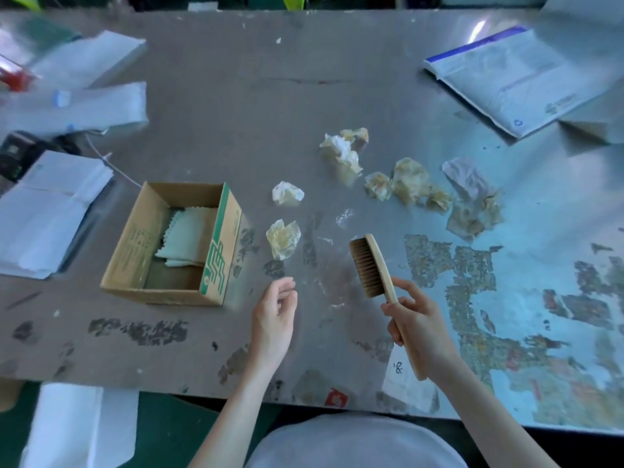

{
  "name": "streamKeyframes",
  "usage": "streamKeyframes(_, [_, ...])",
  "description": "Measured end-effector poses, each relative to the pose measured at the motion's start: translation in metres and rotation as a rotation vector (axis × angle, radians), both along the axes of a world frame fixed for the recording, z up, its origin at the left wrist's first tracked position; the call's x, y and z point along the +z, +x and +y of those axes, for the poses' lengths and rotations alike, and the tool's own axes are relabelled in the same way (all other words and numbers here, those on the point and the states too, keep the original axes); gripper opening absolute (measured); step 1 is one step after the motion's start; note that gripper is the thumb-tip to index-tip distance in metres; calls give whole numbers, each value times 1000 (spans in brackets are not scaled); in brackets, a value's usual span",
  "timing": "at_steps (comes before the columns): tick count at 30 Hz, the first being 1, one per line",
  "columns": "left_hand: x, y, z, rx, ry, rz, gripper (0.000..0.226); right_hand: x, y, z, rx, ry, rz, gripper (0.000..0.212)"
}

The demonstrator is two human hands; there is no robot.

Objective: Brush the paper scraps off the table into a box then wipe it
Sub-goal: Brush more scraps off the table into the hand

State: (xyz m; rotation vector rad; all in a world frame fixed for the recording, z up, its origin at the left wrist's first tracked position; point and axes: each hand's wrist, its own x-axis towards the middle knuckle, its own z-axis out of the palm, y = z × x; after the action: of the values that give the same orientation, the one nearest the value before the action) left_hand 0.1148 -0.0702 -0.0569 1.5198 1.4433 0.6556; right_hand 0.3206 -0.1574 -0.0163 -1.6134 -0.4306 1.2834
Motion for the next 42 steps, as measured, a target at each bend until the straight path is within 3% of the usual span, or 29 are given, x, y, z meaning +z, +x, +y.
streamKeyframes(7, [-13, -3, 25, 19, 108, 108, 26, 1, 17, 53, -47, 5, -86, 40])
streamKeyframes(15, [-20, 8, 47, 19, 288, 173, 37, 1, 77, 141, -144, -8, -517, 52])
streamKeyframes(21, [-28, 18, 63, -68, 364, 339, 51, -16, 89, 163, 41, -147, -768, 49])
streamKeyframes(27, [-35, 20, 75, -146, 385, 388, 47, -20, 48, 131, 220, -108, -642, 47])
streamKeyframes(33, [-32, 22, 73, -100, 392, 354, 46, -22, 13, 105, 368, -59, -363, 47])
streamKeyframes(36, [-30, 22, 72, -102, 392, 361, 46, -12, 18, 117, 276, 13, -306, 47])
streamKeyframes(42, [-27, 26, 71, -86, 354, 356, 46, 10, 60, 180, 5, 61, -398, 46])
